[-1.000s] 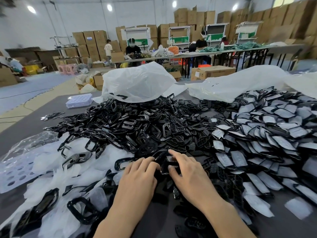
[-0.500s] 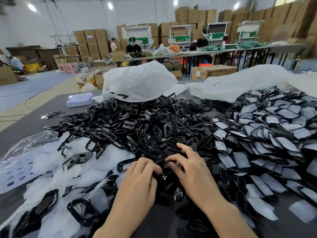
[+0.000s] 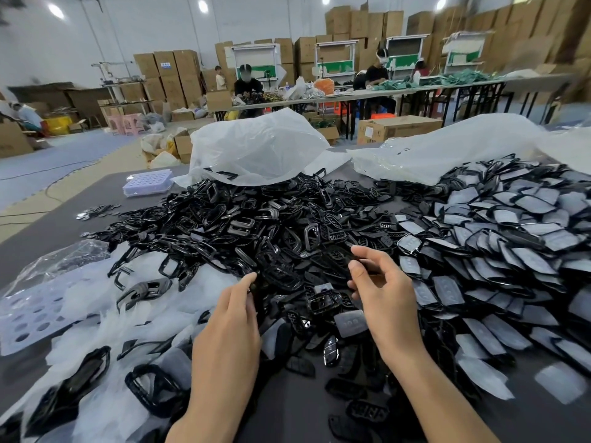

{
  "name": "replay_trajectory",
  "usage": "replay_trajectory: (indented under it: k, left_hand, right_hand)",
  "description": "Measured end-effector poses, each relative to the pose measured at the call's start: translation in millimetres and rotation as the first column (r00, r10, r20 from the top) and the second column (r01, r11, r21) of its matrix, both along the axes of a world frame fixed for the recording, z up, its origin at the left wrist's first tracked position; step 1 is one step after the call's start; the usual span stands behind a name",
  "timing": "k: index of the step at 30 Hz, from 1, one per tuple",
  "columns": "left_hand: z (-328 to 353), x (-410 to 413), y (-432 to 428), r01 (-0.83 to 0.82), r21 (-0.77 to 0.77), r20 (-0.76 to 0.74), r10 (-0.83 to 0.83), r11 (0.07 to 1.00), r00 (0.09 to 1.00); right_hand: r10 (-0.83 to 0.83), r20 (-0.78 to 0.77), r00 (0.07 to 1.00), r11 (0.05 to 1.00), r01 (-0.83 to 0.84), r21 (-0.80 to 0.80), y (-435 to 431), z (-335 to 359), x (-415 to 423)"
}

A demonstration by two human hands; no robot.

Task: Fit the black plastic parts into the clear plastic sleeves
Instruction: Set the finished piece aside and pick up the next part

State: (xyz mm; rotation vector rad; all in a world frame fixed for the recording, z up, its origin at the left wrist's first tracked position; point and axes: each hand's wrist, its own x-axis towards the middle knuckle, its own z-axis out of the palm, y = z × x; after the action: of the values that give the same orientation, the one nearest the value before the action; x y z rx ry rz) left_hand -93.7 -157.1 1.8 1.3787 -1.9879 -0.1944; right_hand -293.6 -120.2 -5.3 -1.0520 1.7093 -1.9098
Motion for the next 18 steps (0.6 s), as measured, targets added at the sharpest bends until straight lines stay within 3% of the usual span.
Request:
replay_trajectory:
  k: [4,10,15,18]
  left_hand:
    - [-6,1,-1,0.044,-0.043,0.095,-0.04,0.998,0.995]
    - [-7,0,2,0.288,-0.199,0.218,-0.244,0.937,0.945]
    - [-17,-4,0,0.345,-0.198,0.433,-0.233,0.918,0.871]
    - [-17,-10,0,0.326,-0.213,0.442,-0.207,0.921,0.873]
  right_hand:
    - [-0.019,-0.016,1.0,1.0,0.019,-0.008,0,0,-1]
    - [-0.013,-0.044,0.999,1.0,0.013,0.008,1,1,1]
    - [0.002,-0.066,0.998,1.0,-0.002,0.002,1,1,2]
    - [0.013,-0.061,0.998,1.0,-0.014,-0.006,1,1,2]
